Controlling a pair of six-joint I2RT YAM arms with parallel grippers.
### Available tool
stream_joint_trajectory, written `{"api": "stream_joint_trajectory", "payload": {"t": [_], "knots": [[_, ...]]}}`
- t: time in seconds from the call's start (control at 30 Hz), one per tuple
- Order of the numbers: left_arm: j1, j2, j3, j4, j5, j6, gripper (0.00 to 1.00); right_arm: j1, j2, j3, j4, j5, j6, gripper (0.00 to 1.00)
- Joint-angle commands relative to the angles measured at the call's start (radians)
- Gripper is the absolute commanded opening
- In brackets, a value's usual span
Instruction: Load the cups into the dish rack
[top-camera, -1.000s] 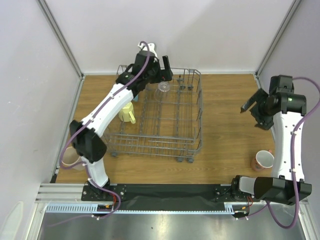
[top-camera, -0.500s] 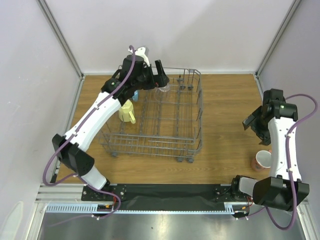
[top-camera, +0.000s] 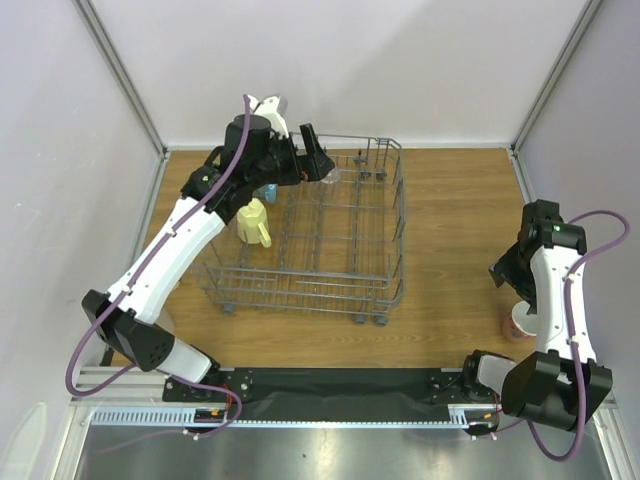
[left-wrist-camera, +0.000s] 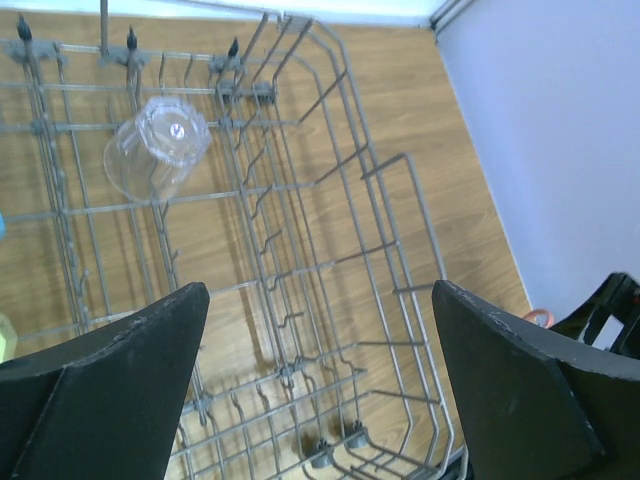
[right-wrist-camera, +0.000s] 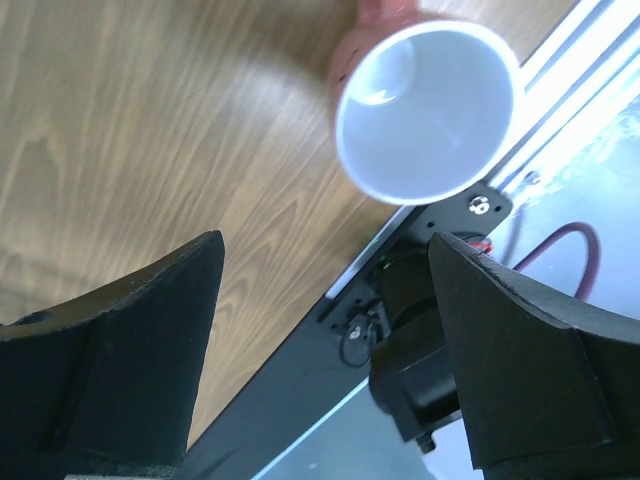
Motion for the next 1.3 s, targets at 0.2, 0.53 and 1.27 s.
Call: {"api": "stream_joint_trajectory", "payload": {"t": [0.2,0.53,1.27], "knots": [[0.016,-0.082,-0.065,0.016,0.033,0.007,1.0,-0.049,0.02,-0.015,0.081,0.093,-0.017,0.89],[0.033,-0.066,-0.06,0.03,0.061,-0.002,1.0,-0.118,0.141,-0.1,0.174,0.03,0.035,0.86],[0.061,0.016,-0.065,0.163,0.231,-0.022,1.0,-0.139,0.176,-0.222,0.311,-0.292,0.009,0.0]]}}
